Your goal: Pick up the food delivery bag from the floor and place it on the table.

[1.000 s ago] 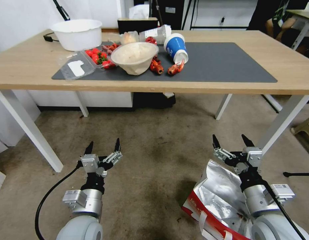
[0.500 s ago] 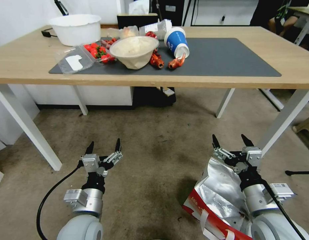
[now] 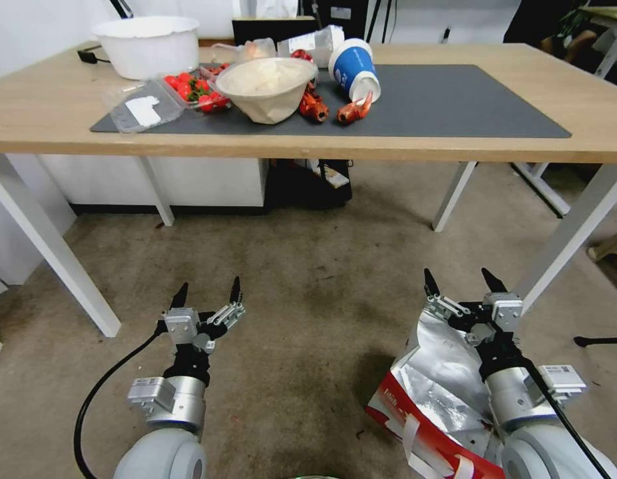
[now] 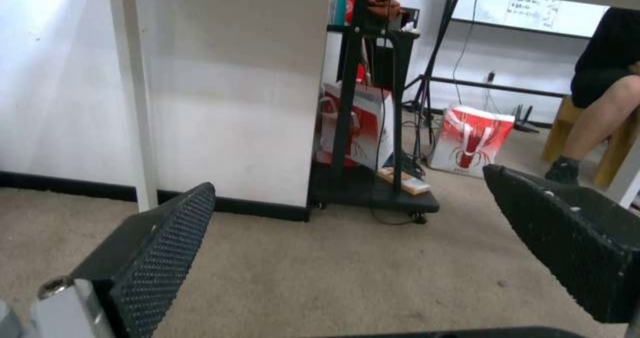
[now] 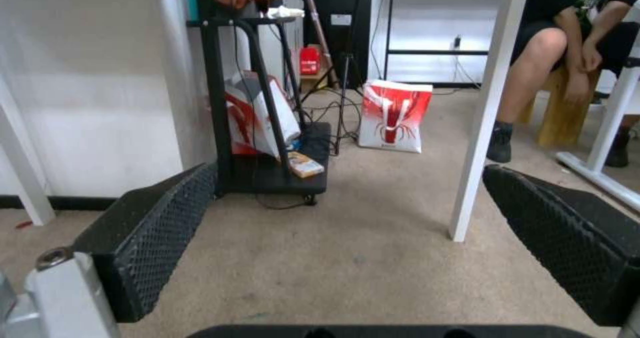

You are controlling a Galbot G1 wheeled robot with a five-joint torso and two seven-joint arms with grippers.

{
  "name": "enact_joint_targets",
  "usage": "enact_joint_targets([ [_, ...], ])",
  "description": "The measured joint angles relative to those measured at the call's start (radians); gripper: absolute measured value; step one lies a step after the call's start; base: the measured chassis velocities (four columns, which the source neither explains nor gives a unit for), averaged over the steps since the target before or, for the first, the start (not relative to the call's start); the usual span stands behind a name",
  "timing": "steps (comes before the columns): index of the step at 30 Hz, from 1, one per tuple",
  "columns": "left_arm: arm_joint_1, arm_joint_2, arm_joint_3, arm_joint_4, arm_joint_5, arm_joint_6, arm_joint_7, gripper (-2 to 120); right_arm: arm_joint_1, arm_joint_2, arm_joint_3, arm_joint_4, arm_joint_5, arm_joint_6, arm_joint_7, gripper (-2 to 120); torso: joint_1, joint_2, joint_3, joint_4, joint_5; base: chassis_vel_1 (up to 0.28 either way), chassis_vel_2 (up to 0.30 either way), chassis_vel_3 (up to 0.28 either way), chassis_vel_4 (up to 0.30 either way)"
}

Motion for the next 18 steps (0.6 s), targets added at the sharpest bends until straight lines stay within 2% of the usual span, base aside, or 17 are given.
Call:
enact_joint_targets([
  [15, -0.001, -0.001, -0.001, 0.0, 0.0, 0.0, 0.0, 100, 0.002, -0.01, 0.002, -0.006, 0.003, -0.001, 0.0, 100, -0.004, -0.056, -0.052, 0.0, 0.0, 0.0, 0.0, 0.0, 0.0],
  [18, -0.001, 0.0, -0.001, 0.0, 0.0, 0.0, 0.0, 100, 0.002, -0.013, 0.002, -0.006, 0.004, -0.001, 0.0, 100, -0.005, -0.064, -0.052, 0.0, 0.0, 0.0, 0.0, 0.0, 0.0],
])
